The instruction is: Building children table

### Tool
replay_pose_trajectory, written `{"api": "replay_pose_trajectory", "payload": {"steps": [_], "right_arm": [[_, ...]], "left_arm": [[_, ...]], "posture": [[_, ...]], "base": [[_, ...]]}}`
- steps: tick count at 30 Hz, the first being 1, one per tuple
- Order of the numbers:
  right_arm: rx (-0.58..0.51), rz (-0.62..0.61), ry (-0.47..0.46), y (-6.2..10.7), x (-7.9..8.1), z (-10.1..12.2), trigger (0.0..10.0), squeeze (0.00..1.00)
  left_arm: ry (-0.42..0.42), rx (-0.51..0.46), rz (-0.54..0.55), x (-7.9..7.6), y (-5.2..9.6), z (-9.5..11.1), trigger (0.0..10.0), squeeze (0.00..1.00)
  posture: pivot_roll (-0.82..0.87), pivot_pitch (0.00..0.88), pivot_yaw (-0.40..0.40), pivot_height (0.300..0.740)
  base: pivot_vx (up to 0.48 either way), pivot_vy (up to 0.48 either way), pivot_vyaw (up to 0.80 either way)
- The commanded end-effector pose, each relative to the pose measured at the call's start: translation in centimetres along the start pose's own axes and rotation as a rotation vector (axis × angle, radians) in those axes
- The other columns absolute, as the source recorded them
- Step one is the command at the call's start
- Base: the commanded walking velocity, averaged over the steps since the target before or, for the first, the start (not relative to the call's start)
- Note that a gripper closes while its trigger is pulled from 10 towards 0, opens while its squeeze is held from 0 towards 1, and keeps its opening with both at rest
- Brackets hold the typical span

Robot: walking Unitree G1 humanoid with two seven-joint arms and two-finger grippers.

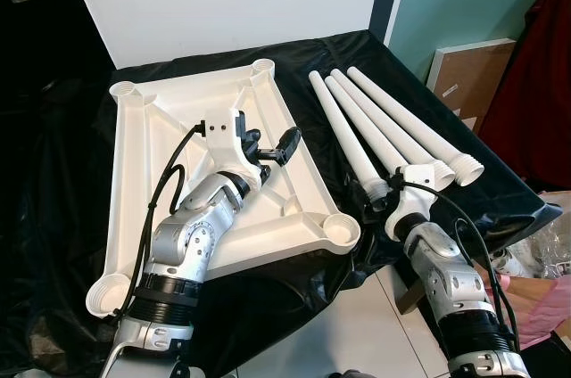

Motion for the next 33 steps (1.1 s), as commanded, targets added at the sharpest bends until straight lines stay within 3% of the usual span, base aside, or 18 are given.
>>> {"api": "replay_pose_trajectory", "payload": {"steps": [1,5,6,8,9,12,13,24,25,29,33], "right_arm": [[0.05,-0.047,-0.024,0.2,-1.0,-1.2,10.0,0.0],[0.076,-0.079,-0.03,0.2,-1.6,-1.7,10.0,0.0],[0.079,-0.079,-0.031,0.2,-1.6,-1.8,7.7,0.0],[0.084,-0.083,-0.029,0.1,-1.6,-1.8,7.7,0.0],[0.082,-0.08,-0.025,0.1,-1.6,-1.8,4.4,0.0],[0.08,-0.078,-0.023,0.1,-1.5,-1.7,4.4,0.0],[0.074,-0.072,-0.023,0.0,-1.4,-1.7,0.0,0.0],[0.056,-0.06,0.004,-0.2,-1.1,-1.2,0.0,0.0],[0.016,-0.039,0.039,-0.2,-0.7,-0.5,10.0,0.0],[-0.131,0.028,0.087,0.2,1.0,2.1,10.0,0.0],[-0.224,0.041,0.093,0.6,1.4,3.8,10.0,0.0]], "left_arm": [[0.007,-0.01,-0.113,-1.0,0.2,0.1,10.0,0.0],[0.01,-0.01,-0.112,-1.1,0.3,0.1,10.0,0.0],[0.011,-0.01,-0.112,-1.1,0.3,0.1,10.0,0.0],[0.011,-0.01,-0.112,-1.1,0.2,0.1,10.0,0.0],[0.011,-0.01,-0.113,-1.1,0.2,0.1,10.0,0.0],[0.011,-0.011,-0.114,-1.1,0.2,0.1,10.0,0.0],[0.012,-0.012,-0.114,-1.1,0.2,0.2,10.0,0.0],[0.009,-0.011,-0.114,-1.1,0.1,0.1,10.0,0.0],[0.004,-0.01,-0.114,-1.1,0.1,0.1,10.0,0.0],[-0.007,-0.006,-0.114,-1.0,0.1,0.1,10.0,0.0],[-0.021,-0.004,-0.112,-0.6,-0.2,0.2,10.0,0.0]], "posture": [[-0.06,0.061,0.012,0.74],[-0.06,0.06,0.014,0.74],[-0.06,0.06,0.015,0.74],[-0.06,0.059,0.015,0.74],[-0.06,0.058,0.015,0.74],[-0.06,0.058,0.015,0.74],[-0.06,0.055,0.016,0.74],[-0.06,0.05,0.015,0.74],[-0.06,0.044,0.013,0.74],[-0.06,0.04,0.013,0.74],[-0.06,0.035,0.012,0.74]], "base": [[0.0,0.0,0.0],[0.0,0.0,0.0],[0.0,0.0,0.0],[0.0,0.0,0.0],[0.0,0.0,0.0],[0.0,0.0,0.0],[0.0,0.0,0.0],[0.0,0.0,0.0],[0.0,0.0,0.0],[0.0,0.0,0.0],[0.0,0.0,0.0]]}}
Point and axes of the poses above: a point about 5 cm out from each wrist's last joint towards the gripper, its own y axis pointing back from the gripper into the wrist, its own z axis along the axis of the wrist's last joint, x = y × z, the point moved 5 cm from there along -y, pointing out of the wrist towards the gripper, and after that the axes turned 9 degrees about -y, right-handed, at the moved point
